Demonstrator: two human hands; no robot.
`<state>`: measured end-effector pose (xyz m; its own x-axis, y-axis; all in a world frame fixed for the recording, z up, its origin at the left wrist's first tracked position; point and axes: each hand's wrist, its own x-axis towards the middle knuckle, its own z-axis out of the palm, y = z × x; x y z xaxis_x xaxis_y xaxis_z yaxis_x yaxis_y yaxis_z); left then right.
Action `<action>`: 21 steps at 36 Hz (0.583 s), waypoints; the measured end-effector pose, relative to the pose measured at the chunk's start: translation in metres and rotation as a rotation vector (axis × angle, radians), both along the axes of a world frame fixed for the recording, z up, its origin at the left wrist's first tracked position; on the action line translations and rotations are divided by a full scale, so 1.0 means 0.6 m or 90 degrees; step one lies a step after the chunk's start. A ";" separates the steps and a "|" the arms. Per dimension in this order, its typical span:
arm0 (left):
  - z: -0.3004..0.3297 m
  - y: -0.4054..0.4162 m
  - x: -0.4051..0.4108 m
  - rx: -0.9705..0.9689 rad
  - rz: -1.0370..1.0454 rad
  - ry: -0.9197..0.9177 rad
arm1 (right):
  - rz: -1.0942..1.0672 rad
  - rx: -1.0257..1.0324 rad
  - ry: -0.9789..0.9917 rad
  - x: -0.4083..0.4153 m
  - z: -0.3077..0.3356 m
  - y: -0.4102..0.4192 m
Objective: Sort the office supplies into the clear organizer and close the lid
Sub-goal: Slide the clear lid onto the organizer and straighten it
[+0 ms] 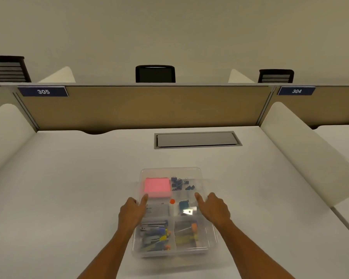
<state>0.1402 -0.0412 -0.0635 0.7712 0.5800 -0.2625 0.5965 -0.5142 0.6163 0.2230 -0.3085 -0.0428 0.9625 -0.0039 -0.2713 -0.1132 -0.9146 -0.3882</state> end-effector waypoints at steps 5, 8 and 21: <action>-0.002 -0.008 0.013 0.021 0.037 -0.018 | -0.044 -0.037 -0.061 -0.016 -0.018 0.005; -0.003 -0.008 0.013 0.044 0.030 -0.034 | -0.032 -0.045 -0.066 -0.015 -0.022 0.003; -0.010 0.005 0.021 -0.014 0.010 -0.015 | -0.023 0.124 0.040 0.000 -0.031 0.000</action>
